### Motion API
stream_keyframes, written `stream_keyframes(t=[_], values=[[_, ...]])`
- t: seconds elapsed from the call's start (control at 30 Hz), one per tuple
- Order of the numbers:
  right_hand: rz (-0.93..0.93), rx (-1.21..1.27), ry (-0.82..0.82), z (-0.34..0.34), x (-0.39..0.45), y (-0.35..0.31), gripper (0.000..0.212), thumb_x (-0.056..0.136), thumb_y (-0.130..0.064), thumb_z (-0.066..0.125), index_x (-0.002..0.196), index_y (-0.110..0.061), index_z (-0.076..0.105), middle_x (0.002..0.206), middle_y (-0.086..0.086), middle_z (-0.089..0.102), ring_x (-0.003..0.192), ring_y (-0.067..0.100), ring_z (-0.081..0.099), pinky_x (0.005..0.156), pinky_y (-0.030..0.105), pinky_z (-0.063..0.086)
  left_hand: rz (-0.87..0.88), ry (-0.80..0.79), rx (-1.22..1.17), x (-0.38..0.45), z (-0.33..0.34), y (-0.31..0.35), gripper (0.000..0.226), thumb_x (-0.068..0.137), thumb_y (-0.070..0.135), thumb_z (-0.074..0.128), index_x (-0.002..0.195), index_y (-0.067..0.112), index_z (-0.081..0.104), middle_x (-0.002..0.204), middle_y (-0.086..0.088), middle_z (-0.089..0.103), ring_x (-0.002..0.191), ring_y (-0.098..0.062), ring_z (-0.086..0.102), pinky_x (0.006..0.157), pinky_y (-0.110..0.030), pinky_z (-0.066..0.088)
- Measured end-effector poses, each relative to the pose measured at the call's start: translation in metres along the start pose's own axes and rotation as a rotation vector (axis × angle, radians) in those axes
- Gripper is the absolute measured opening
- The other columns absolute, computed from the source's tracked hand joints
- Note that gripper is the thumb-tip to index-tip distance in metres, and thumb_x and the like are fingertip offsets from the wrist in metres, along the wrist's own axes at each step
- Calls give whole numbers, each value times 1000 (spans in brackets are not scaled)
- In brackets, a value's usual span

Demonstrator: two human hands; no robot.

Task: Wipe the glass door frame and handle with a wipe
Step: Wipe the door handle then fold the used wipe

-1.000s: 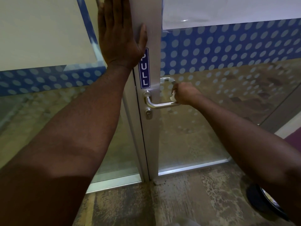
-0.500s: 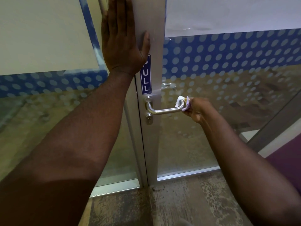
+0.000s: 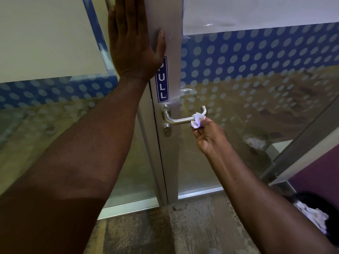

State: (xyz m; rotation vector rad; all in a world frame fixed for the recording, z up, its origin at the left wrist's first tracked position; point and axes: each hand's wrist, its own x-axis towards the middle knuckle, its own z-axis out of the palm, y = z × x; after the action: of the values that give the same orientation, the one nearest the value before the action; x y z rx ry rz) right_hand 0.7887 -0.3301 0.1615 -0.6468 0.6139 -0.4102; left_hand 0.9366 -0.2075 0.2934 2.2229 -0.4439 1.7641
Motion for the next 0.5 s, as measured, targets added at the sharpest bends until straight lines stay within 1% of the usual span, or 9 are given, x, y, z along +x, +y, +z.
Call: stream_keyframes(t=[0.03,0.07,0.17,0.23,0.27,0.3,0.37,0.43,0.5], values=[[-14,13,21,2,-3,1,28,80,19,39,87,10,64,74,6,60,52,13,49,62,21,49,-4,-19,1,-1,-1,0,75,102,62,29,148,4,41,153,-20,39,144,-36,35,120,-29,5],[-22,23,40,3,-3,4,29,79,19,39,86,8,64,74,6,61,54,14,50,63,22,49,-4,-34,-2,0,-2,1,75,102,63,27,149,5,39,154,-19,38,145,-36,33,120,-31,9],[-40,46,90,10,-10,12,25,77,20,41,85,11,63,70,6,61,52,12,53,63,24,49,-6,-41,6,0,-3,2,76,102,63,26,150,6,38,155,-18,36,146,-35,32,120,-34,11],[-31,30,32,17,-15,22,20,78,22,40,71,12,56,65,9,52,47,13,48,55,23,46,-14,-30,16,-1,-2,1,76,101,63,26,149,5,39,154,-19,38,145,-36,33,120,-35,13],[-31,14,-19,21,-18,29,24,76,23,37,62,8,50,65,10,46,48,16,44,51,21,43,-16,-18,17,-1,-1,1,76,101,63,28,148,4,41,153,-20,40,144,-37,35,120,-36,14],[-33,2,-63,25,-20,35,30,73,23,34,60,-1,45,65,11,41,50,18,40,50,21,41,-12,4,17,-1,0,1,75,101,62,31,146,3,43,151,-21,42,142,-38,37,119,-35,16],[-45,7,-116,30,-23,46,34,72,24,32,61,-7,41,64,11,36,55,22,37,53,22,40,9,49,26,-1,1,1,73,101,59,35,143,1,47,148,-22,46,139,-39,42,117,-34,18],[-41,21,-129,33,-24,53,33,72,24,35,61,-7,42,63,10,38,56,23,40,56,23,42,19,77,34,-1,3,1,71,100,58,39,141,1,50,145,-22,49,137,-40,45,116,-32,20],[-36,36,-149,33,-23,58,33,72,25,36,64,-6,45,60,10,39,56,23,40,55,22,43,12,85,17,-1,4,1,70,99,57,44,139,0,52,143,-23,51,134,-41,47,115,-34,23]])
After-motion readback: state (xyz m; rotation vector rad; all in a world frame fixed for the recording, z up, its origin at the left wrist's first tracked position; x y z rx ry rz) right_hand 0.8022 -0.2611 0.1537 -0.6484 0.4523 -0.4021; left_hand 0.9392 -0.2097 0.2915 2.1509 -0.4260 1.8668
